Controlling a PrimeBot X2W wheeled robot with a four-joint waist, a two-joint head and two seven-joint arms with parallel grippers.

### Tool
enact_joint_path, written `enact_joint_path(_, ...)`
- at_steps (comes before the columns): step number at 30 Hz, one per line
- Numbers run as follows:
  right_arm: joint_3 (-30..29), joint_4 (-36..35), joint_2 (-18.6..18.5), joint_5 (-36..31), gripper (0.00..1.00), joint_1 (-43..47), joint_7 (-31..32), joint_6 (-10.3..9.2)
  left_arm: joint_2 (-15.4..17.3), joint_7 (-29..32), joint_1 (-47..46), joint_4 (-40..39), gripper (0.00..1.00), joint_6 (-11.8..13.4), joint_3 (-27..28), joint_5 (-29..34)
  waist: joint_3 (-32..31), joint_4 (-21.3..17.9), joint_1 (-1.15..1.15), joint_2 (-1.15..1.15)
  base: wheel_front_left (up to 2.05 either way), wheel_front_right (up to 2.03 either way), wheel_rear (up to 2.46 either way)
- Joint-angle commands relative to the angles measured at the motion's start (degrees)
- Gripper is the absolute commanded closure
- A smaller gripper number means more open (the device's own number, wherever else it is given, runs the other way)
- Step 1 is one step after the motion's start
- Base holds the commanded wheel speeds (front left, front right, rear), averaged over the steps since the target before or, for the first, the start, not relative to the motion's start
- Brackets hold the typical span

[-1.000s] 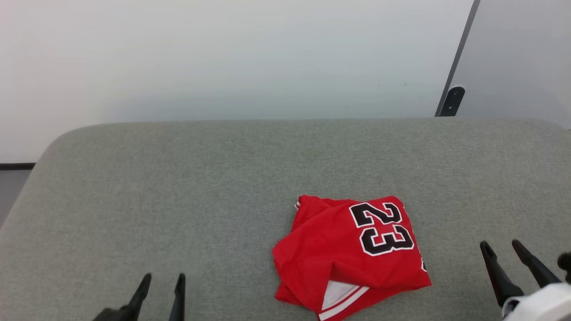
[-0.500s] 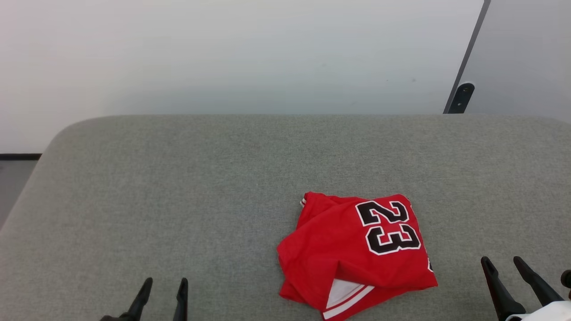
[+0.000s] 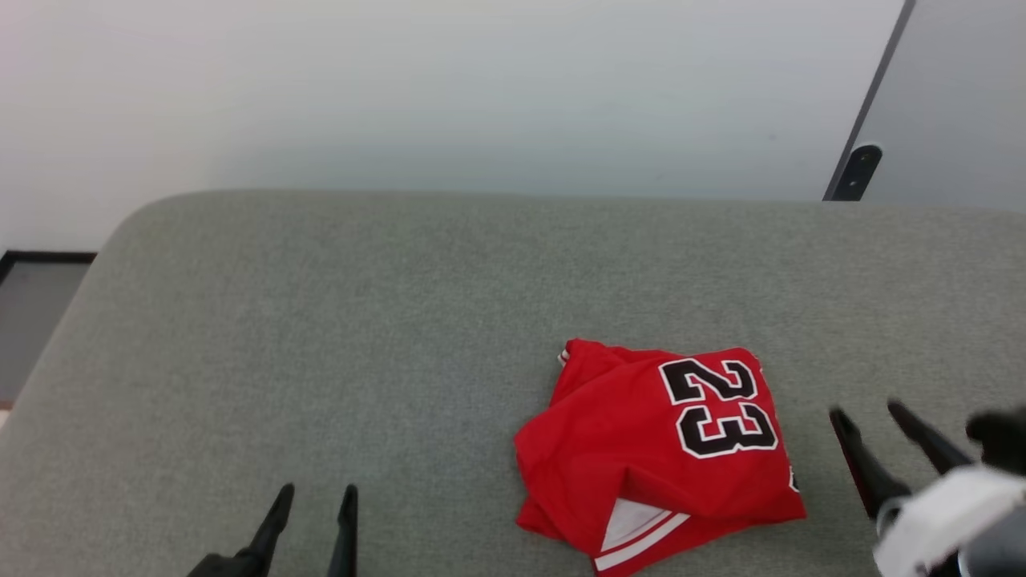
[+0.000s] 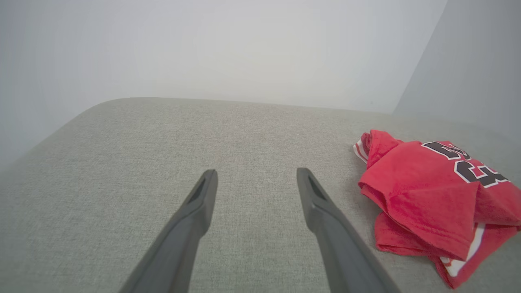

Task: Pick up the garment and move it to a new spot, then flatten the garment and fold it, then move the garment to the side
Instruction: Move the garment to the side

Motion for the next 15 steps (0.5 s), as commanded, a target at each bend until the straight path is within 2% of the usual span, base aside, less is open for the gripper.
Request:
enact_joint_path(1,0.8,0.3,-0.4,-0.1,0.0,-2.6,1.0,-0.05,-0.2,-0.4,-1.1,0.1,0.0,-0.1,-0.3,-0.1,1.1,0.9,0.0,0.0,0.0,0.0,0.0)
enact_joint_path(6,3.6,4.1,-2.6,-0.5,0.0,-8.7,10.2,-0.05,-1.0,-1.3,-3.1,1.2,0.0,-0.4,-1.5,-0.1,4.0,3.1,0.0,0.0,0.0,0.0,0.0)
enact_joint_path(10,3.9,6.8,-4.1,-1.2,0.0,-12.0,19.2,-0.05,-1.8,-2.3,-5.3,2.9,0.0,-0.9,-2.5,-0.3,6.7,5.2,0.0,0.0,0.0,0.0,0.0)
enact_joint_path(15,3.1,8.2,-6.1,-0.2,0.0,-14.8,27.6,-0.05,-2.9,-3.6,-8.0,5.3,0.0,-1.4,-3.5,-0.4,9.6,7.4,0.0,0.0,0.0,0.0,0.0)
